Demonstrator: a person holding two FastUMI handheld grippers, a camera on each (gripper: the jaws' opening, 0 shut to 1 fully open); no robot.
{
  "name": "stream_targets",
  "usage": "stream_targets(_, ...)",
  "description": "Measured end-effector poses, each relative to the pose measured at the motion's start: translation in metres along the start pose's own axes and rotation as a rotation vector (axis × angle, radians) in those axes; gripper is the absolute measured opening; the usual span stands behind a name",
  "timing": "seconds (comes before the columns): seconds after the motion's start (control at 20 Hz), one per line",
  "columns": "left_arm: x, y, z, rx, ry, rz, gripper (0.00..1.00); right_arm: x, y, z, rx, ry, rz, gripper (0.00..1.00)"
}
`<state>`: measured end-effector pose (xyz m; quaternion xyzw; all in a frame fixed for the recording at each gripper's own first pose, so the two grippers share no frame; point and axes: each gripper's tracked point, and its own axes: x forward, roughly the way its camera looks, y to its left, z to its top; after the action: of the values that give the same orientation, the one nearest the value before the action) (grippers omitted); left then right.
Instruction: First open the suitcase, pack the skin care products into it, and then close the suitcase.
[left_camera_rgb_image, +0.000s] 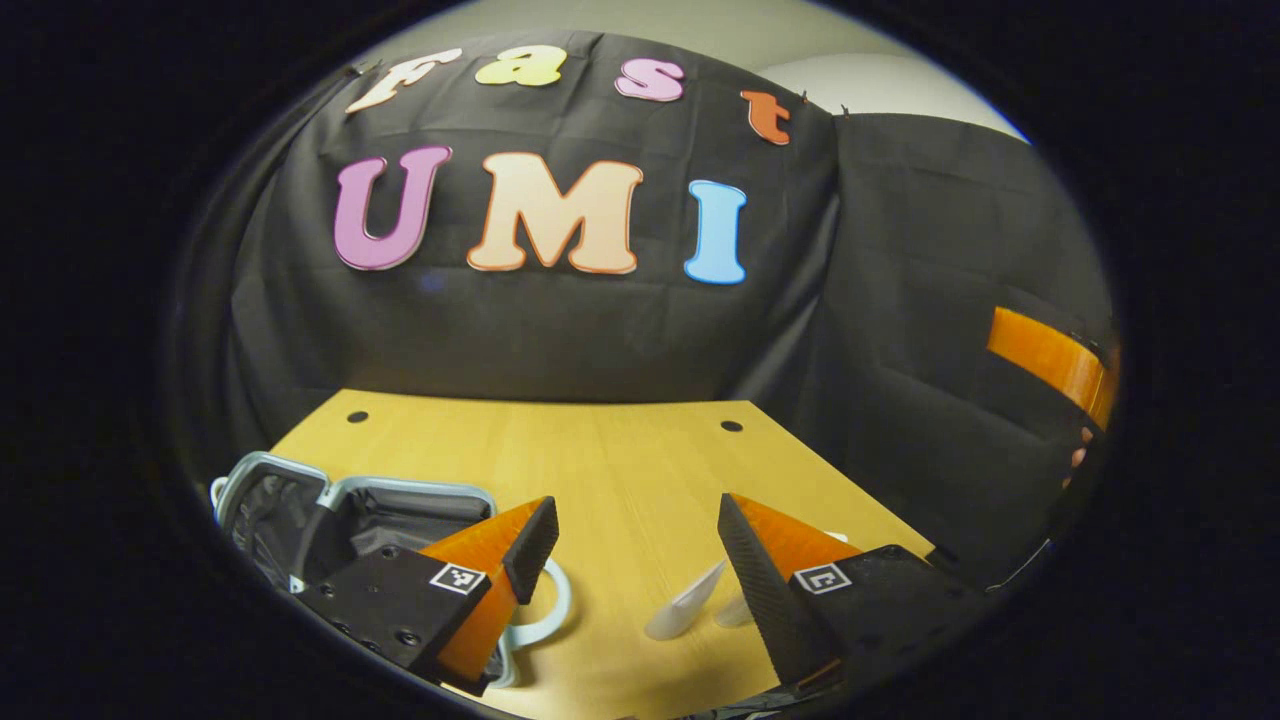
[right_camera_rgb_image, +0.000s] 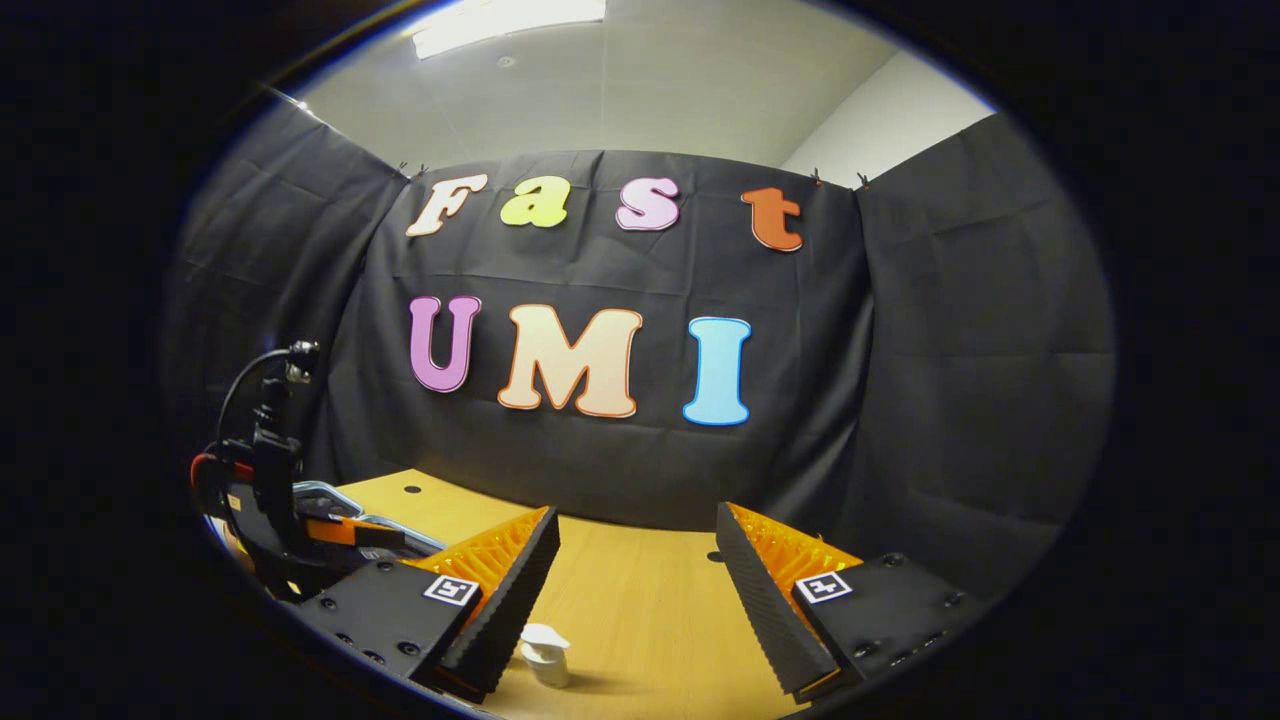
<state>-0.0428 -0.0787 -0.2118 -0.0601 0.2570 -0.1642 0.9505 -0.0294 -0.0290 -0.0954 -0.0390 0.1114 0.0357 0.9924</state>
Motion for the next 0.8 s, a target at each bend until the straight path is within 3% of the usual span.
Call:
stream_targets(0.65, 0.040, -0.020, -0.123, -0.051, 0.263, -0.061, 0.96, -0.006, -0.021, -0.016, -0.059, 0.055, -0.045, 0.99)
stream_targets(0.7, 0.041, -0.018, -0.129, -0.051, 0.272, -0.059, 0.94, -0.005, -0.019, -0.016, -0.064, 0.056, -0.041, 0.99)
stream_targets(0.8, 0.046, -0.016, -0.139, -0.055, 0.290, -0.055, 0.78, -0.006, -0.012, -0.017, -0.074, 0.060, -0.029, 0.99)
